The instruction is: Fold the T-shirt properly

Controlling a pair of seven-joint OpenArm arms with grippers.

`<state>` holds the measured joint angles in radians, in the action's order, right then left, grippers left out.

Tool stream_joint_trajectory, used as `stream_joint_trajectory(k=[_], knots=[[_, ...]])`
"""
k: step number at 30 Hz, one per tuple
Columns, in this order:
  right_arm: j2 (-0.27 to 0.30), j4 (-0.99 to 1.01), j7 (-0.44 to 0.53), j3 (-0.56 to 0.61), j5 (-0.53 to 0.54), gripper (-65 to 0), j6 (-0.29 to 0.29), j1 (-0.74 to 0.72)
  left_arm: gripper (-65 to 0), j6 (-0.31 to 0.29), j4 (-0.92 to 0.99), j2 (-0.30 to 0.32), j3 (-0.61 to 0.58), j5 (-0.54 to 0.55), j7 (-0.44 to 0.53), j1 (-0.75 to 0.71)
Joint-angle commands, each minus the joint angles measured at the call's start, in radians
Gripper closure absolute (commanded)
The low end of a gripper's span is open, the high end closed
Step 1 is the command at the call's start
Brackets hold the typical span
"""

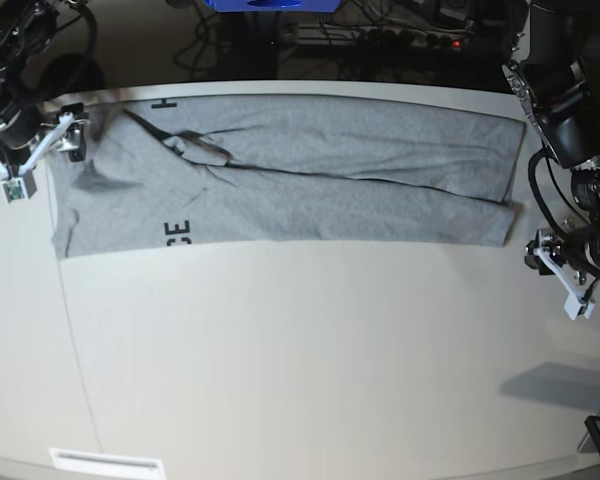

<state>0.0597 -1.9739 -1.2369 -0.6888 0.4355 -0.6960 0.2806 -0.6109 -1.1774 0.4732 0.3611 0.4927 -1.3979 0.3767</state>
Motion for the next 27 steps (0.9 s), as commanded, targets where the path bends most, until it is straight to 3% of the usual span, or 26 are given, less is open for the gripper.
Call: stream_joint_trajectory(k=[1,4,10,18,27], knots=[[0.009,-0.015,0.015,-0.002,0.009,-48.7,-0.002,-0.002,-27.2,-0.005,0.014,0.014,0.016,0.005,0.002,0.014],[0.009,-0.015,0.015,-0.002,0.009,-48.7,-0.002,-0.002,-27.2,-0.008,0.110,0.008,0.075,0.019,0.002,0.014],[0.007,-0.015,0.012,-0.002,0.009,-48.7,-0.002,-0.004,-27.2,-0.001,0.175,0.017,0.089,0.209,0.002,0.020],[0.007,-0.014,0.009,-0.002,0.009,-48.7,-0.002,-0.002,-27.0,0.105,0.103,0.020,0.089,0.217,0.002,0.012],[0.006,-0.014,0.012,-0.002,0.009,-48.7,-0.002,-0.002,-27.0,0.108,0.104,0.023,0.089,0.258,0.002,0.020]])
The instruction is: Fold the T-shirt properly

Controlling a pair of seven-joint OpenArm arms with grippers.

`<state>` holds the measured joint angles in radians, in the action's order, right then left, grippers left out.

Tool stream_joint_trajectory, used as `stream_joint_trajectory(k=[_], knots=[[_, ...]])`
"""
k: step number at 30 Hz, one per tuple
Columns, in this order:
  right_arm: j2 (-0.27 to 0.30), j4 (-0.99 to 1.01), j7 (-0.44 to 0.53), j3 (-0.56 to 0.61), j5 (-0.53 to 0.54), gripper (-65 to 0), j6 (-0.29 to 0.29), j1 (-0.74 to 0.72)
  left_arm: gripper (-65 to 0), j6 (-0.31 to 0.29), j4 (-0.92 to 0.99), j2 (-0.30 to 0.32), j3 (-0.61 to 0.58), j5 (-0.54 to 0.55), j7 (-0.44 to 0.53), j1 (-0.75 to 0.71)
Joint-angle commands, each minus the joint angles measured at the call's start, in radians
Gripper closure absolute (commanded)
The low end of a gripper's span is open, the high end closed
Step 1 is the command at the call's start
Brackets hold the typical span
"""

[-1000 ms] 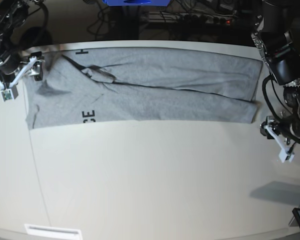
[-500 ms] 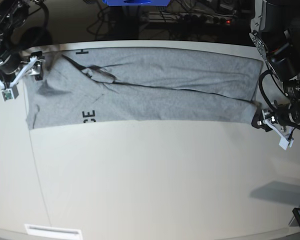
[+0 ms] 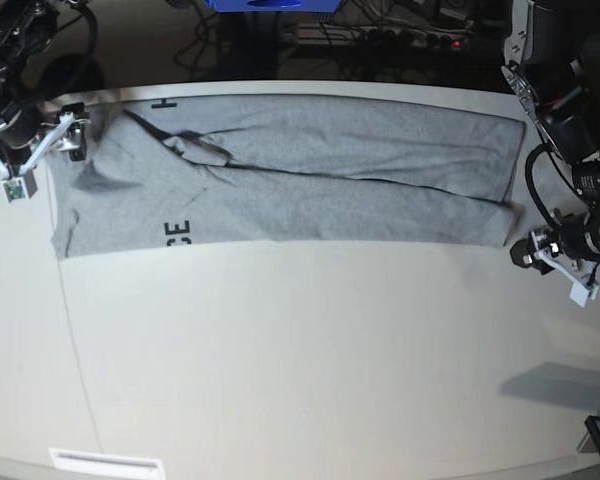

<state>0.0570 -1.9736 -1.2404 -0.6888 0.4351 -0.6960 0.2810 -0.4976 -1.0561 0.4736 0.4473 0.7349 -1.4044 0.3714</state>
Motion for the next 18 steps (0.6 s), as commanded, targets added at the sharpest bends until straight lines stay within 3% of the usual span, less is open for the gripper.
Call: stream_joint_trajectory(k=[1,4,7,14,18], knots=[[0.008,-0.014,0.017,-0.002,0.009,-48.7,-0.002,-0.002,-27.0,-0.003,-0.016,0.024,0.003,0.045,0.008,0.025],[0.008,-0.014,0.017,-0.002,0.009,-48.7,-0.002,-0.002,-27.0,0.007,-0.014,0.030,0.003,0.120,0.008,0.027],[0.008,-0.014,0.015,-0.002,0.009,-48.7,-0.002,-0.002,-27.0,0.070,-0.013,0.024,0.002,0.156,0.008,0.042],[0.011,-0.014,0.014,-0.002,0.008,-48.7,-0.002,-0.002,-27.0,0.076,-0.011,0.020,-0.092,0.197,0.008,0.044],[0.011,-0.014,0.014,-0.002,0.006,-48.7,-0.002,-0.002,-26.9,0.116,0.018,0.020,-0.117,0.243,0.008,0.042]])
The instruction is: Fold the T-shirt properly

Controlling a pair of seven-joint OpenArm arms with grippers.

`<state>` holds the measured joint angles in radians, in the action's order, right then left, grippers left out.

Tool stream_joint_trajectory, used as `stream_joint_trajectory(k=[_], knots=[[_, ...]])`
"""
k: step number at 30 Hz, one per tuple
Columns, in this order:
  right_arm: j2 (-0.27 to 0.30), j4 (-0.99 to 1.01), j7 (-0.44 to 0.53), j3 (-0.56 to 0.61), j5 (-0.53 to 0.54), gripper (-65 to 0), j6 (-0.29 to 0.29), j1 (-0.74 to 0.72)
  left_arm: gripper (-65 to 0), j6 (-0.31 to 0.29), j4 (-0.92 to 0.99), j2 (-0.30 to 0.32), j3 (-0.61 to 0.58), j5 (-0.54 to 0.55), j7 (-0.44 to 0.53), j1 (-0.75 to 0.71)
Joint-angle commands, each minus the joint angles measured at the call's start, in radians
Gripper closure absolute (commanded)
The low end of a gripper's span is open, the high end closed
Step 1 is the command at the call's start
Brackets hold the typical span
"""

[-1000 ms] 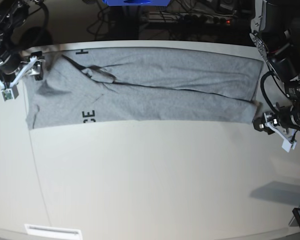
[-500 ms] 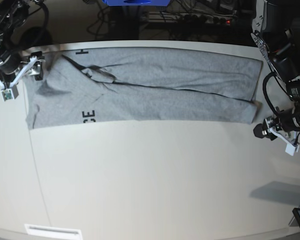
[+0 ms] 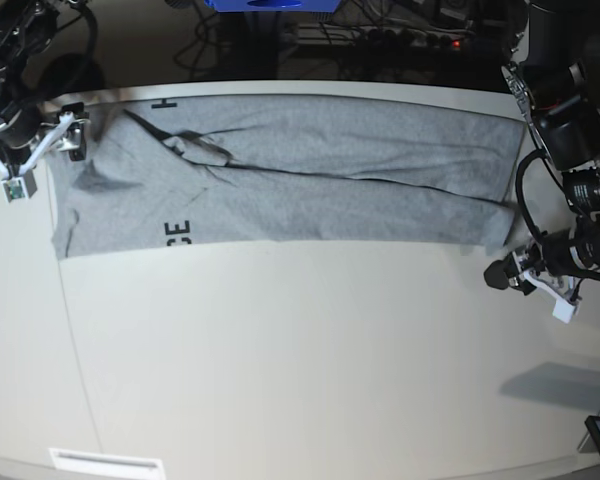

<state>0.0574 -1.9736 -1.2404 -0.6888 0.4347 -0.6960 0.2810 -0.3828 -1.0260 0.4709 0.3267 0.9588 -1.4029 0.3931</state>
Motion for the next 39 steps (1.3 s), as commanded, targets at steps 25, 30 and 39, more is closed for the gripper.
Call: stream_joint_trajectory(k=[25,30,39], knots=[[0.012,-0.014,0.015,-0.002,0.005,-48.7,-0.002,-0.002,-26.9,0.052,-0.004,0.027,-0.027,0.094,0.007,-0.049],[0.011,-0.014,0.014,-0.002,0.005,-48.7,-0.002,-0.002,-13.1,0.052,-0.004,0.029,-0.027,0.094,0.007,-0.055],[0.009,-0.014,0.012,-0.002,0.005,-48.7,-0.002,-0.001,0.0,0.051,-0.004,0.035,-0.027,0.094,0.007,-0.056]])
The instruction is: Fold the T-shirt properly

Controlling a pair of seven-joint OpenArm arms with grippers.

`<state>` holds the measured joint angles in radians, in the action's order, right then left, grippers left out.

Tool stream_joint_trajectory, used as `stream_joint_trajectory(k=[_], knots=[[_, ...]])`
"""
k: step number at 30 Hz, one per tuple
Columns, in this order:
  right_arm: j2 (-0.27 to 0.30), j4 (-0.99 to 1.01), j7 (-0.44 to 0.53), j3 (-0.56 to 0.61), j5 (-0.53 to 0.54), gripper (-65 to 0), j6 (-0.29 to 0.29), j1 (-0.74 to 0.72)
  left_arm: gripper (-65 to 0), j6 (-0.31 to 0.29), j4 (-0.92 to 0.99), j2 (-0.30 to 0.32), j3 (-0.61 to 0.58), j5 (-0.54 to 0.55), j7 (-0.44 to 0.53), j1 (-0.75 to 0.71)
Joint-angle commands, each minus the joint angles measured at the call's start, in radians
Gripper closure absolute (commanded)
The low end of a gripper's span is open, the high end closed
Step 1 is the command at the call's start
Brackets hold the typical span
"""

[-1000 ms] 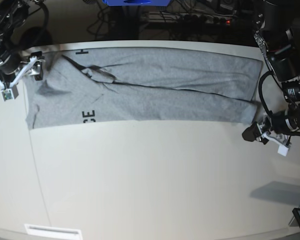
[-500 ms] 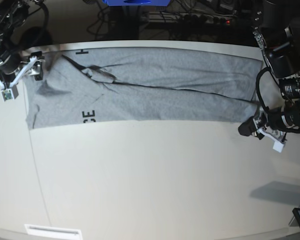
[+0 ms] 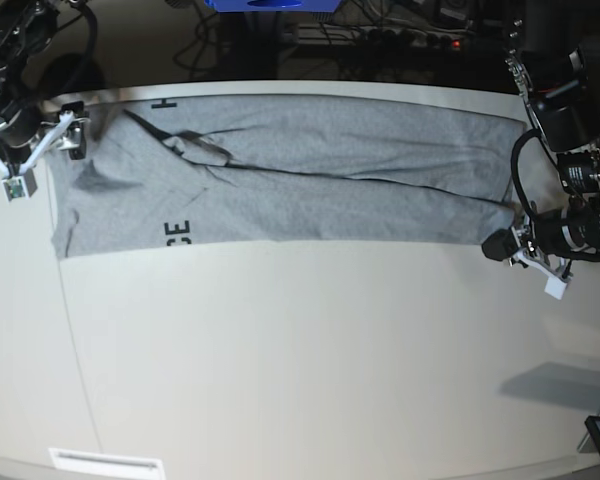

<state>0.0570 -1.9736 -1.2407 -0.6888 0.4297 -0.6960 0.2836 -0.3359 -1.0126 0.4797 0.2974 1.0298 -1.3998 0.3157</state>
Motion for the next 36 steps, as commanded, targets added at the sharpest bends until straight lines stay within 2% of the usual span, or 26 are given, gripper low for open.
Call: stream_joint_trajectory(k=[1,7,11,14,28,36], knots=[[0.010,-0.014,0.011,-0.002,0.010,-48.7,-0.002,-0.004,0.0,0.004,-0.018,0.026,0.003,0.024,0.004,0.020],[0.010,-0.014,0.011,-0.002,0.010,-48.7,-0.002,-0.004,-1.3,0.004,-0.041,0.047,0.013,0.024,0.004,0.010],[0.010,-0.014,0.011,-0.002,0.010,-48.7,-0.002,-0.004,-16.1,0.004,-0.041,0.078,0.015,0.025,0.004,0.013],[0.008,-0.014,0.011,-0.002,0.010,-48.7,-0.002,-0.004,-21.2,0.004,-0.041,0.083,0.015,0.025,0.004,0.015],[0.008,-0.014,0.011,-0.002,0.010,-48.7,-0.002,-0.004,-21.7,0.004,-0.038,0.100,0.004,0.025,0.004,0.007],[0.008,-0.014,0.011,-0.002,0.010,-48.7,-0.002,-0.004,-21.7,0.004,-0.036,0.089,0.003,0.024,0.004,0.004]])
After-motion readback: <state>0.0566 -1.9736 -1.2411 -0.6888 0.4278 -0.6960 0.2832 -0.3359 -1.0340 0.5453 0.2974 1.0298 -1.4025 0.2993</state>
